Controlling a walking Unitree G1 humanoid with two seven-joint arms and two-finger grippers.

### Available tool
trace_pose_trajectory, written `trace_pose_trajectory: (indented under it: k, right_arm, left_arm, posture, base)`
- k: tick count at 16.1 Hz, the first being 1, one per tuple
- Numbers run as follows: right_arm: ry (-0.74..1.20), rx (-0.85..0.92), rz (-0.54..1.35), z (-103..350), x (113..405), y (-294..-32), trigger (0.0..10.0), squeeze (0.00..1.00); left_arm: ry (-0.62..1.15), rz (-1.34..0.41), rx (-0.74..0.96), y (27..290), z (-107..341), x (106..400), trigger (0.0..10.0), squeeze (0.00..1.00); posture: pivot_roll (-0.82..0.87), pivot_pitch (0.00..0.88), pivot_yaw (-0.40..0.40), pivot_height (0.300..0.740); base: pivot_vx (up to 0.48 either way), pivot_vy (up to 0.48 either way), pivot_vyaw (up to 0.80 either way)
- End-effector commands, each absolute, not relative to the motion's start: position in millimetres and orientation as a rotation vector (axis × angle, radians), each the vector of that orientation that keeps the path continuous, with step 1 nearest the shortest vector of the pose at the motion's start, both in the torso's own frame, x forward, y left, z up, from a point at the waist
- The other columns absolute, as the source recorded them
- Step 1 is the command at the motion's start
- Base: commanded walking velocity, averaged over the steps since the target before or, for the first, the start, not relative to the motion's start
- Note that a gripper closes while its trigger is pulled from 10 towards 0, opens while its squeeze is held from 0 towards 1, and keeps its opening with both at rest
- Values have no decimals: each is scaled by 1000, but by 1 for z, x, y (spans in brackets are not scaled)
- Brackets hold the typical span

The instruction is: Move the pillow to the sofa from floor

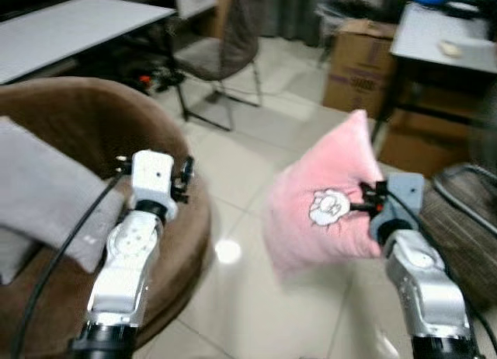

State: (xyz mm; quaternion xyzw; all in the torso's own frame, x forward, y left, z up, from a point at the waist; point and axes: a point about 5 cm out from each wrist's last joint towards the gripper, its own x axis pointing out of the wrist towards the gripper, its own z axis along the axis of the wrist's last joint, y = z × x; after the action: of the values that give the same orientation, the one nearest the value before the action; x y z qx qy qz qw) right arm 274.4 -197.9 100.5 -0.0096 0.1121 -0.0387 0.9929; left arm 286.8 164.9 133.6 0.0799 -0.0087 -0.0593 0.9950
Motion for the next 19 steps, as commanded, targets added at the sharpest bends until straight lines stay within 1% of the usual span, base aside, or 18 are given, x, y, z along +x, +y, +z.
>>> trace_pose_trajectory:
  k: [1, 8, 18, 19]
  right_arm:
    - [160, -22, -74, 112, 279, -196, 10000, 0]
    - [150, -35, -52, 114, 280, -196, 10000, 0]
    - [119, -25, 21, 122, 289, -189, 10000, 0]
    - [111, -27, 38, 124, 292, -189, 10000, 0]
  left_arm:
    - [-31, -100, 174, 172, 138, 287, 10000, 0]
    - [-29, -107, 183, 172, 138, 286, 10000, 0]
    - [-26, -108, 208, 174, 140, 285, 10000, 0]
    - [-26, -105, 222, 174, 141, 284, 10000, 0]
  posture:
    - [32, 0, 15, 740]
    - [36, 0, 15, 740]
    - [44, 0, 16, 740]
    - [44, 0, 16, 740]
  base:
    - [371, 0, 0]
    - [370, 0, 0]
    - [368, 0, 800]
    - [0, 0, 800]
